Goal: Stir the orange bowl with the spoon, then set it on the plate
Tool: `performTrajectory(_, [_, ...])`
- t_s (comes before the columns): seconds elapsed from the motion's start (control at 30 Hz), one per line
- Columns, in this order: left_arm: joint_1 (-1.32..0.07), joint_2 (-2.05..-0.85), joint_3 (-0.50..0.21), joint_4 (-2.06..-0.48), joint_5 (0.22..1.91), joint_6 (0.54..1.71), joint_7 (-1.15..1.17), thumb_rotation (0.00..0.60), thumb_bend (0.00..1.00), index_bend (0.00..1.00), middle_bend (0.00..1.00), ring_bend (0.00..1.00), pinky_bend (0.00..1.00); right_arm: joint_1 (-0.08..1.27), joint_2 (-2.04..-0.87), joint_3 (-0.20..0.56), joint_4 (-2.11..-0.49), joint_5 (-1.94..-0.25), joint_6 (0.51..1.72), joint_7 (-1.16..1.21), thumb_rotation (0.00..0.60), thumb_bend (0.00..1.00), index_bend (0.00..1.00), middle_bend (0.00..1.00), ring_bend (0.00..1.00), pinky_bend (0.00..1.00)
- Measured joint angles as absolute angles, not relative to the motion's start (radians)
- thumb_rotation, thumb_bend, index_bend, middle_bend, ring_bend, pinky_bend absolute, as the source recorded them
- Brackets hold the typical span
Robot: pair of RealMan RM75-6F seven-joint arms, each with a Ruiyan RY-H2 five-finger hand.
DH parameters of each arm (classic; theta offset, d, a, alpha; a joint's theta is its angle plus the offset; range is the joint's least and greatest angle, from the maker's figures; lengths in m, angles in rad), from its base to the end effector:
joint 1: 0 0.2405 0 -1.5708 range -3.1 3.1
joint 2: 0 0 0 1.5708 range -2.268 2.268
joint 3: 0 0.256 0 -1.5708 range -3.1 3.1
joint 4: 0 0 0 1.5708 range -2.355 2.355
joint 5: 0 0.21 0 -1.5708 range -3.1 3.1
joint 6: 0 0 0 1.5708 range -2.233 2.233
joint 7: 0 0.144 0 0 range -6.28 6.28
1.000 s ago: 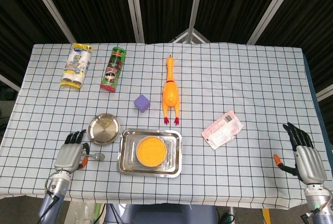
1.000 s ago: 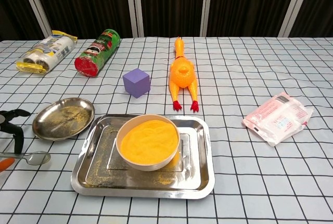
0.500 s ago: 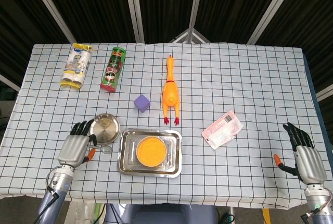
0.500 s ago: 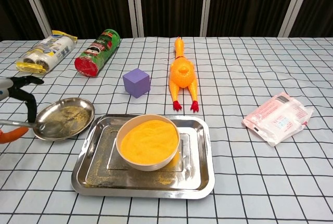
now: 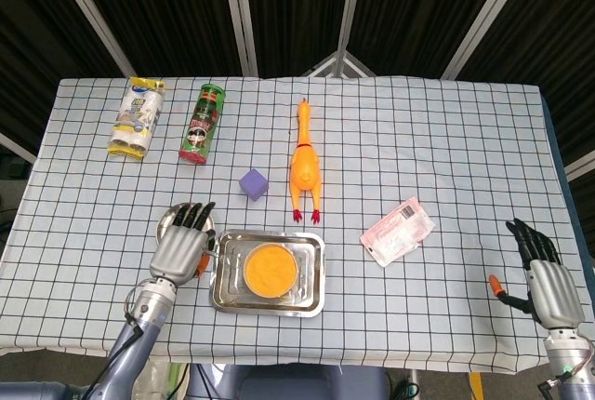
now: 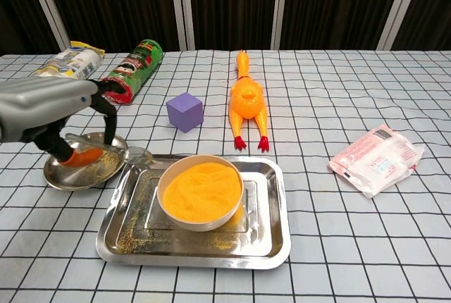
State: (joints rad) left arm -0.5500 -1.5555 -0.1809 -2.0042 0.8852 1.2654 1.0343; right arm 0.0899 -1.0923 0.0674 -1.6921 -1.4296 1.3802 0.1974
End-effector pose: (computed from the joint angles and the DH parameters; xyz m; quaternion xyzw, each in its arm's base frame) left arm -0.1183 0.2514 0.0011 -0.7400 -0.3764 -0.2868 0.4780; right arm -0.3090 -0.1842 0.1519 0.5356 -0.4985 0.4249 0.5331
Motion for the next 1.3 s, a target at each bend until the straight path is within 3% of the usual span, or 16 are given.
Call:
performTrajectory(0.27, [-0.666, -1.689, -0.234, -1.98, 0.738, 1.284, 1.148, 0.6, 0.57, 0.48, 0.01, 0.0, 0.0, 0.092, -1.092, 0.071, -1.688, -1.424, 1.375, 0.211, 0.6, 0.4, 0.0, 0.0, 0.0, 0.0])
performTrajectory(0.53, [-0.725, -1.754, -0.24, -1.947, 0.671, 1.333, 1.196, 0.6, 0.52, 0.36, 0.0, 0.0, 0.0, 0.093, -1.09, 0.072, -1.686, -1.425, 1.372, 0.225, 0.6, 0.4, 0.0, 0.0, 0.0, 0.0])
performTrajectory(1.0, [-0.713, -1.653, -0.233, -2.03, 0.697, 1.376, 1.121, 0.6, 0.48, 0.29, 0.0, 0.0, 0.0, 0.093, -1.088, 0.07, -1.69, -1.428, 1.373, 0.225, 0.6, 0.4, 0.0, 0.0, 0.0, 0.0])
performTrajectory(1.17, [-0.704, -1.588, -0.233, -2.067, 0.709, 1.377, 1.086, 0.6, 0.33, 0.27, 0.0, 0.0, 0.0, 0.094, -1.088, 0.069, -1.692, -1.427, 1.37, 0.221, 0.6, 0.4, 0.0, 0.0, 0.0, 0.0])
performTrajectory(1.3, [-0.702, -1.561, -0.221, -2.073, 0.708, 1.369, 1.066, 0.6, 0.27, 0.35, 0.04, 0.0, 0.0, 0.094, -1.087, 0.068, -1.694, -1.425, 1.367, 0.223, 0.6, 0.4, 0.0, 0.0, 0.0, 0.0])
